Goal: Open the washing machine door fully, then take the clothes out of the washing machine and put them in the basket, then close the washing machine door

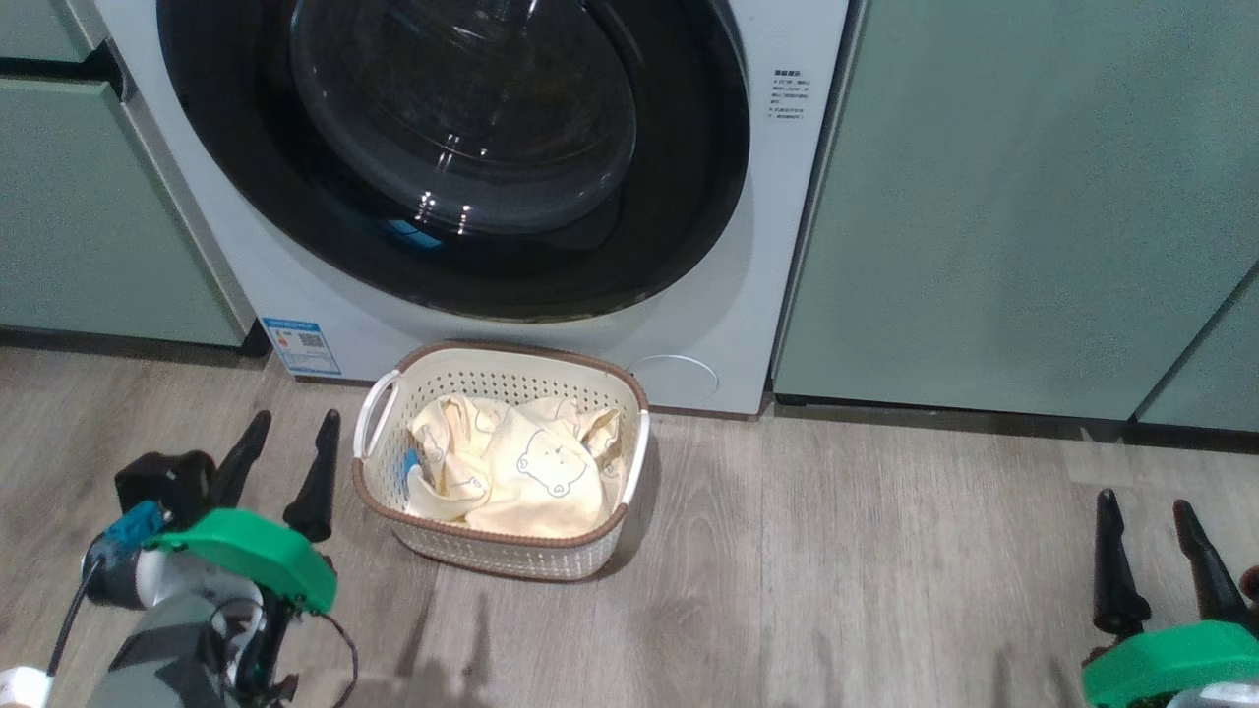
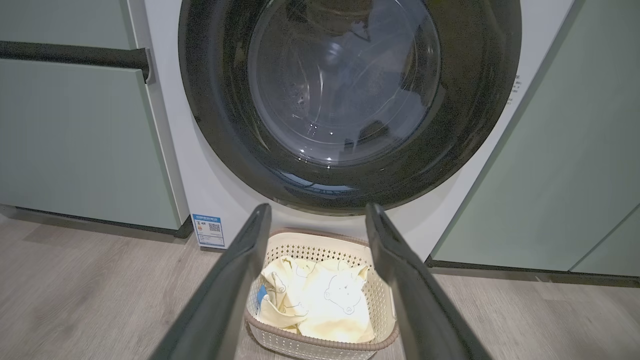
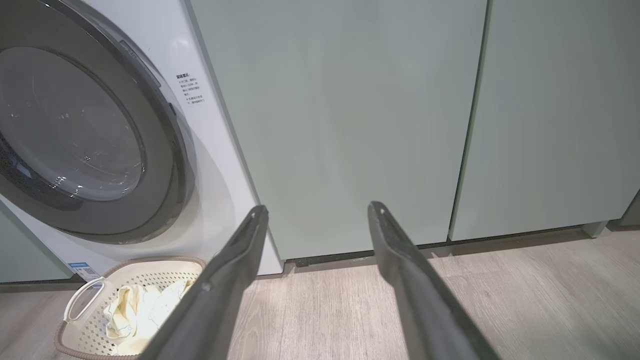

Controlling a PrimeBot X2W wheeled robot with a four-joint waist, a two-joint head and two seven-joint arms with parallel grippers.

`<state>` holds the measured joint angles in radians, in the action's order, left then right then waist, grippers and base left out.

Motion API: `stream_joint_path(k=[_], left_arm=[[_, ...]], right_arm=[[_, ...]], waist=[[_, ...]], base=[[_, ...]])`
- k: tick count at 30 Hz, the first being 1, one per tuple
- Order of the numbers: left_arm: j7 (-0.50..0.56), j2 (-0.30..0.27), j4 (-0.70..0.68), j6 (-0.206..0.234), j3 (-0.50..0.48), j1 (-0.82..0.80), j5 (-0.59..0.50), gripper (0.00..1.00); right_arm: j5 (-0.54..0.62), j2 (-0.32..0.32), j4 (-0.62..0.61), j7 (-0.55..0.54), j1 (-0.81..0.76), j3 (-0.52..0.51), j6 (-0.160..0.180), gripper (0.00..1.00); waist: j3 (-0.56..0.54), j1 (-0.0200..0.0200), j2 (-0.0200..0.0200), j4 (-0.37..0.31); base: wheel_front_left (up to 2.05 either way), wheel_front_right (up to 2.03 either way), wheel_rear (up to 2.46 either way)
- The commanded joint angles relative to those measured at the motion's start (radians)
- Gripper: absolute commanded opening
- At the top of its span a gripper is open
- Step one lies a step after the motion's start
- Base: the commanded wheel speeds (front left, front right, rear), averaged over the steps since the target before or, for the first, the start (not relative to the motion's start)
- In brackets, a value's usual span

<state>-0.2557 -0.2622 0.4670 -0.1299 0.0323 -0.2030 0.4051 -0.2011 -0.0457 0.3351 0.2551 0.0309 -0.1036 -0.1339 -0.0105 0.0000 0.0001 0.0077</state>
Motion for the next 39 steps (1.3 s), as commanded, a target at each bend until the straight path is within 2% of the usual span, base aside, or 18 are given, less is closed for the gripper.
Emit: stream_joint_path(k=[1, 4, 5, 11, 39], left_arm=[[-0.006, -0.026, -0.030, -0.001, -0.038, -0.032, 0.002, 1.00], [-0.006, -0.032, -0.036, -0.001, -0.019, -0.031, 0.008, 1.00], [0.000, -0.001, -0.004, 0.000, 0.016, 0.000, 0.004, 0.00], [0.003, 0.048, 0.064, 0.000, 0.037, 0.064, 0.012, 0.00], [0.083, 0.083, 0.002, 0.000, -0.003, 0.071, 0.271, 0.00]], right_arm=[[0.007, -0.004, -0.030, 0.007, 0.036, 0.021, 0.003, 1.00], [0.005, -0.004, -0.031, 0.007, 0.035, 0.024, 0.003, 1.00], [0.000, 0.000, 0.000, 0.000, 0.000, 0.002, 0.000, 0.00], [-0.008, 0.017, 0.085, -0.005, -0.043, 0.010, 0.000, 0.00], [-0.312, 0.012, 0.046, -0.083, -0.018, 0.007, 0.001, 0.00]], waist=[[0.001, 0.0000, -0.0001, 0.001], [0.002, 0.0000, -0.0001, 0.002], [0.002, 0.0000, -0.0001, 0.002], [0.003, 0.0000, -0.0001, 0.002], [0.005, 0.0000, -0.0001, 0.000]], base=[[0.00, 0.00, 0.00], [0.00, 0.00, 0.00], [0.00, 0.00, 0.00], [0.00, 0.00, 0.00], [0.00, 0.00, 0.00]])
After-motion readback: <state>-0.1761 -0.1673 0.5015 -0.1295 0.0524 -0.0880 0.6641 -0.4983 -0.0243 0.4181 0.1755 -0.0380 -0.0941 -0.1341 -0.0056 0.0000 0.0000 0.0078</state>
